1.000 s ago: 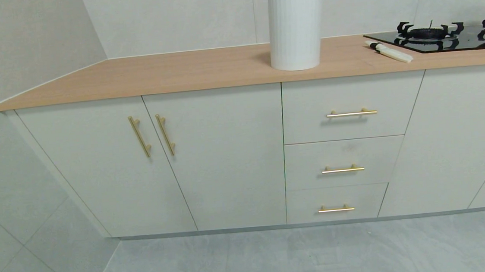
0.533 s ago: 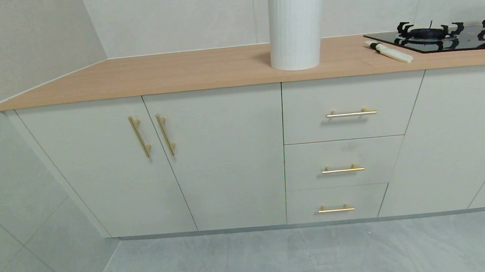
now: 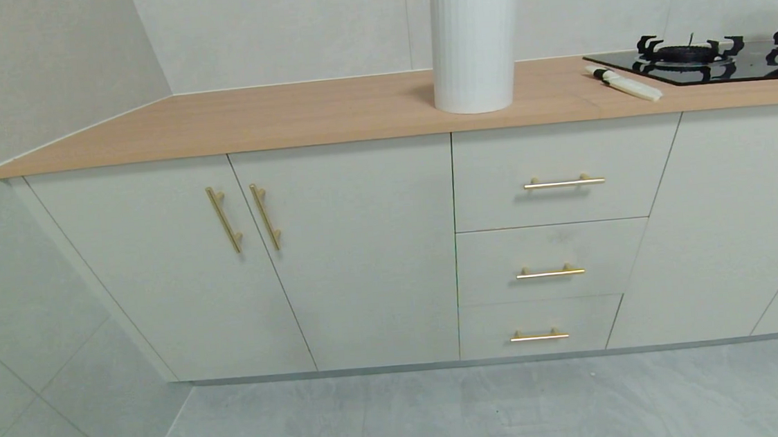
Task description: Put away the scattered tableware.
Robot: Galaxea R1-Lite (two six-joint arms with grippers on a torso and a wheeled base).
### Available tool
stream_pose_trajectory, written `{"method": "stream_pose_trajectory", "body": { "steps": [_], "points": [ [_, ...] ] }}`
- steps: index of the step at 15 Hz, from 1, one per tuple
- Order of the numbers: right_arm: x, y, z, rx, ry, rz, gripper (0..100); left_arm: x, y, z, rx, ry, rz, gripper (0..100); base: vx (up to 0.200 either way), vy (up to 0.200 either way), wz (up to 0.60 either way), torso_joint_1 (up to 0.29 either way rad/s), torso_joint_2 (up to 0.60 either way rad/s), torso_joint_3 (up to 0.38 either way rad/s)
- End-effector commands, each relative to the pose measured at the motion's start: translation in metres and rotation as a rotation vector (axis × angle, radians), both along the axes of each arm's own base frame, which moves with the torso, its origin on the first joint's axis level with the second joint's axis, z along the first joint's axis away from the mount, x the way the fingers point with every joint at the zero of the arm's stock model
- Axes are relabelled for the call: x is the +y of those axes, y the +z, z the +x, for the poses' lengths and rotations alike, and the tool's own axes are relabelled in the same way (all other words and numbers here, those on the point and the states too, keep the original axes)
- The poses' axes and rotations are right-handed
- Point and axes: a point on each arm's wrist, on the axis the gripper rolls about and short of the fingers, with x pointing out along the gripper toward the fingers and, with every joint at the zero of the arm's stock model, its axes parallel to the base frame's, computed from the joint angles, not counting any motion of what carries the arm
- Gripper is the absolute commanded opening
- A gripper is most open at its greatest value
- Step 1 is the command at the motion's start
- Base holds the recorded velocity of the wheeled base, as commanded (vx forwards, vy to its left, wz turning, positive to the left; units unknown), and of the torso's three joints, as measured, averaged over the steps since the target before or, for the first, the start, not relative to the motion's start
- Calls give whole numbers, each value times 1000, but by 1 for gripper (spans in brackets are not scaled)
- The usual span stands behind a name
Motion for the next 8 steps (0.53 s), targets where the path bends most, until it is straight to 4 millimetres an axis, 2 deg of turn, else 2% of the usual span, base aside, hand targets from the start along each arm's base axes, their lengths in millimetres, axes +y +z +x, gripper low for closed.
{"method": "stream_pose_trajectory", "body": {
  "steps": [1,7,8],
  "points": [
    [0,0,0,7,2,-4,100,0,0,0,1,1,5,100,0,0,0,0,0,0],
    [0,0,0,5,0,7,100,0,0,0,1,1,8,100,0,0,0,0,0,0],
    [0,0,0,5,2,7,100,0,0,0,1,1,7,100,200,0,0,7,7,17]
  ]
}}
